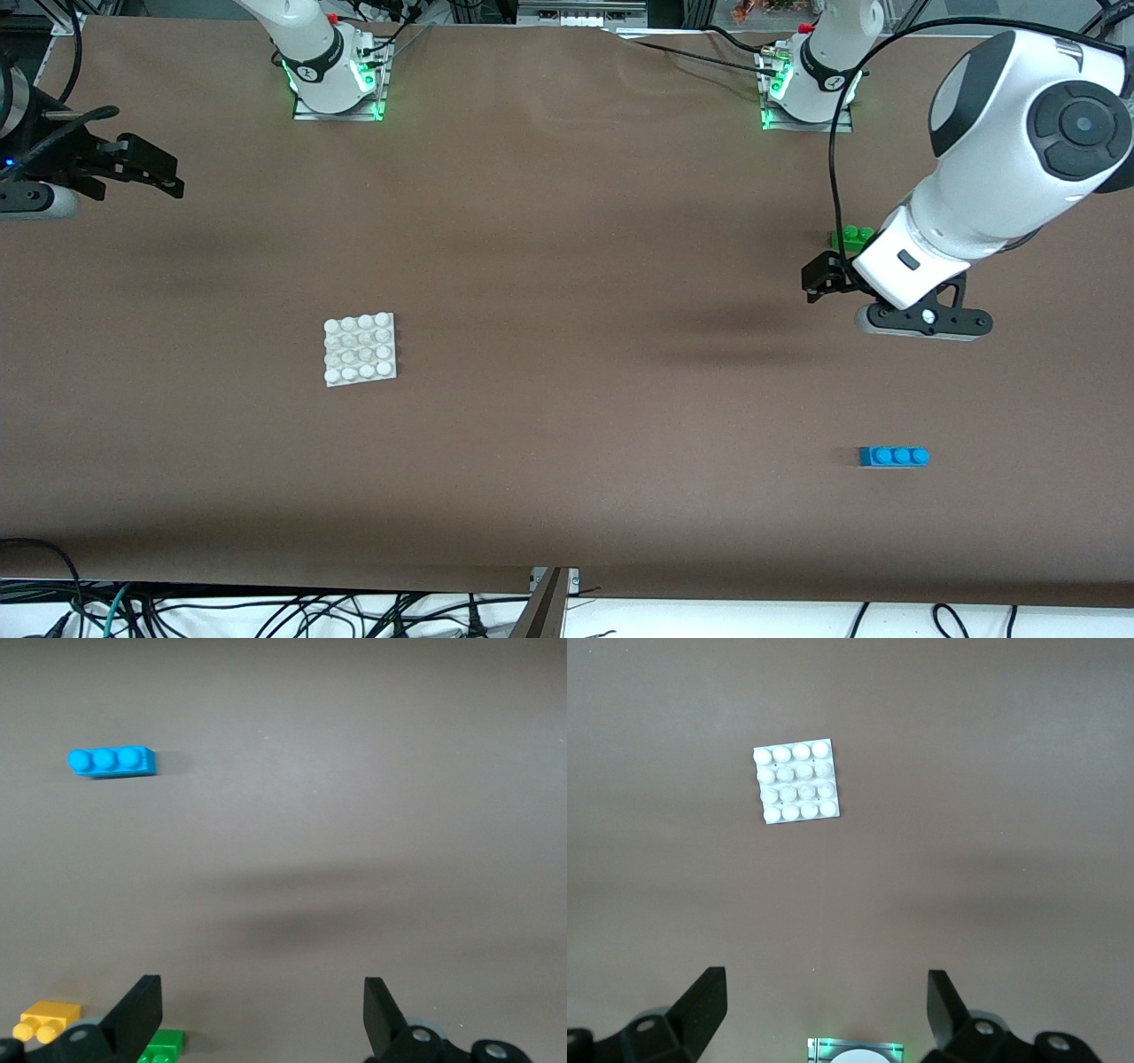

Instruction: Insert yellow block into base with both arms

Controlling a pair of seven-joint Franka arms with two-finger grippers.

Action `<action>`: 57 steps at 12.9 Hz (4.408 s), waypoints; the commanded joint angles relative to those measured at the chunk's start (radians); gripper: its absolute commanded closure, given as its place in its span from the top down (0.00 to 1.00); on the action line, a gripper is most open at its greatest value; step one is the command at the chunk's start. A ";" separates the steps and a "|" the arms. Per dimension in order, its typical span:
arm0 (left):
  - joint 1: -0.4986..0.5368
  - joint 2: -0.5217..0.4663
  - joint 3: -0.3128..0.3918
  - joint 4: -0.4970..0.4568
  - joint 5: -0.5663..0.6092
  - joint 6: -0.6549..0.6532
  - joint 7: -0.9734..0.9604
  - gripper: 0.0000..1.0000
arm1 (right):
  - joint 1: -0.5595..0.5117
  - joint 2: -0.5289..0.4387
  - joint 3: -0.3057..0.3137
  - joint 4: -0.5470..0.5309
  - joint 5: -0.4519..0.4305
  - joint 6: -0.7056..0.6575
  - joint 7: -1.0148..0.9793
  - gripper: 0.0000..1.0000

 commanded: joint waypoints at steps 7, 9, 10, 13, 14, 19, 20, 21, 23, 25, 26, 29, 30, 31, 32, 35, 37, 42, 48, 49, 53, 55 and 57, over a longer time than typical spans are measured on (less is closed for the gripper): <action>-0.115 -0.119 0.358 -0.020 -0.090 -0.109 0.271 1.00 | -0.014 -0.012 0.016 -0.011 -0.015 0.016 -0.018 1.00; -0.194 -0.190 0.436 -0.080 -0.085 -0.104 0.265 1.00 | -0.014 -0.015 0.017 -0.011 -0.017 0.011 -0.018 1.00; -0.199 -0.230 0.436 -0.130 -0.095 -0.104 0.262 1.00 | -0.014 -0.015 0.017 -0.013 -0.017 0.009 -0.018 1.00; -0.203 -0.297 0.447 -0.218 -0.095 -0.054 0.269 1.00 | -0.014 -0.015 0.017 -0.011 -0.017 0.008 -0.020 1.00; -0.216 -0.311 0.448 -0.233 -0.097 -0.052 0.256 1.00 | -0.014 -0.015 0.017 -0.013 -0.017 0.009 -0.018 1.00; -0.231 -0.294 0.447 -0.218 -0.098 -0.063 0.255 1.00 | -0.014 -0.017 0.017 -0.013 -0.017 0.008 -0.020 1.00; -0.228 -0.293 0.447 -0.215 -0.100 -0.064 0.257 1.00 | -0.014 -0.017 0.017 -0.013 -0.017 0.008 -0.020 1.00; -0.225 -0.291 0.447 -0.215 -0.112 -0.064 0.258 1.00 | -0.014 -0.017 0.017 -0.013 -0.017 0.008 -0.020 1.00; -0.225 -0.291 0.448 -0.216 -0.118 -0.067 0.258 1.00 | -0.014 -0.017 0.017 -0.013 -0.017 0.008 -0.018 1.00; -0.220 -0.291 0.448 -0.216 -0.118 -0.086 0.262 1.00 | -0.014 -0.017 0.019 -0.013 -0.017 0.009 -0.018 1.00; -0.216 -0.291 0.448 -0.215 -0.118 -0.086 0.255 1.00 | -0.013 -0.015 0.019 -0.013 -0.017 0.011 -0.018 1.00; -0.217 -0.291 0.444 -0.213 -0.120 -0.087 0.254 1.00 | -0.013 -0.015 0.020 -0.017 -0.017 0.012 -0.018 1.00; -0.217 -0.291 0.444 -0.213 -0.120 -0.087 0.254 1.00 | -0.013 -0.015 0.020 -0.017 -0.017 0.012 -0.018 1.00; -0.217 -0.291 0.444 -0.213 -0.118 -0.087 0.255 1.00 | -0.013 -0.014 0.020 -0.017 -0.017 0.012 -0.020 1.00; -0.216 -0.291 0.444 -0.213 -0.120 -0.087 0.255 1.00 | -0.013 -0.015 0.020 -0.019 -0.017 0.011 -0.018 1.00; -0.216 -0.291 0.444 -0.213 -0.120 -0.087 0.257 1.00 | -0.013 -0.015 0.020 -0.019 -0.017 0.011 -0.018 1.00; -0.216 -0.291 0.444 -0.213 -0.120 -0.087 0.257 1.00 | -0.013 -0.015 0.020 -0.019 -0.017 0.011 -0.018 1.00; -0.216 -0.291 0.444 -0.213 -0.120 -0.087 0.262 1.00 | -0.013 -0.015 0.020 -0.019 -0.017 0.008 -0.009 1.00; -0.216 -0.291 0.445 -0.213 -0.120 -0.089 0.263 1.00 | -0.013 -0.015 0.020 -0.017 -0.015 0.006 -0.003 1.00; -0.216 -0.291 0.445 -0.213 -0.120 -0.089 0.263 1.00 | -0.013 -0.014 0.020 -0.017 -0.012 0.011 -0.003 1.00; -0.216 -0.291 0.445 -0.213 -0.120 -0.089 0.263 1.00 | 0.004 0.014 0.020 -0.029 -0.008 0.037 0.023 1.00; -0.216 -0.291 0.445 -0.213 -0.120 -0.089 0.263 1.00 | 0.012 0.012 0.020 -0.029 -0.004 0.040 0.025 1.00; -0.216 -0.291 0.445 -0.213 -0.120 -0.089 0.265 1.00 | 0.012 0.012 0.020 -0.029 -0.004 0.040 0.025 1.00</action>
